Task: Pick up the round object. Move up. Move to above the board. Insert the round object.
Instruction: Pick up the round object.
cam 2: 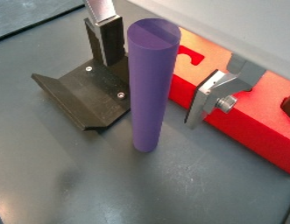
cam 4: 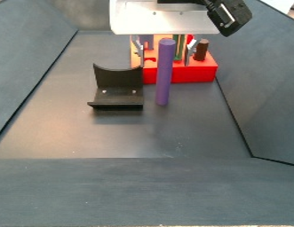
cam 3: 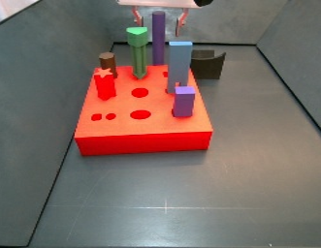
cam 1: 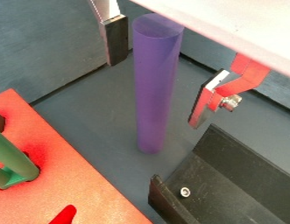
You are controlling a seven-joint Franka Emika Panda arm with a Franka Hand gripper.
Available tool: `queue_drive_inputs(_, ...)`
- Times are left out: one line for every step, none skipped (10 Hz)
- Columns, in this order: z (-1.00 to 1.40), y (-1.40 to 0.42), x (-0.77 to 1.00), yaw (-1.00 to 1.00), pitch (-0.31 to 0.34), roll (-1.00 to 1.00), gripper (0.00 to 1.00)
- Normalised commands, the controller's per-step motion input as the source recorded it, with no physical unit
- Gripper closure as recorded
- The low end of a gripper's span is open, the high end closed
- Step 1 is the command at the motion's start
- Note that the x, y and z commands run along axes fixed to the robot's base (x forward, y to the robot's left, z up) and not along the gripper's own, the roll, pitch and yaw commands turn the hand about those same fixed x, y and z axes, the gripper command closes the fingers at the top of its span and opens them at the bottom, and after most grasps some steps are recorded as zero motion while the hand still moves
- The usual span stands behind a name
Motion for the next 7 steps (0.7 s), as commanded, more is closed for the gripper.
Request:
queue_drive_inputs(0.0,0.0,0.0,0.0,0.0,0.0,1.0)
queue_drive_inputs(0.0,0.0,0.0,0.0,0.0,0.0,1.0)
queue_drive_inputs(0.0,0.0,0.0,0.0,0.0,0.0,1.0)
queue_drive_inputs(0.0,0.0,0.0,0.0,0.0,0.0,1.0)
queue_drive_inputs(0.0,0.0,0.0,0.0,0.0,0.0,1.0)
queue_drive_inputs(0.0,0.0,0.0,0.0,0.0,0.0,1.0)
queue_drive_inputs(0.0,0.0,0.0,0.0,0.0,0.0,1.0)
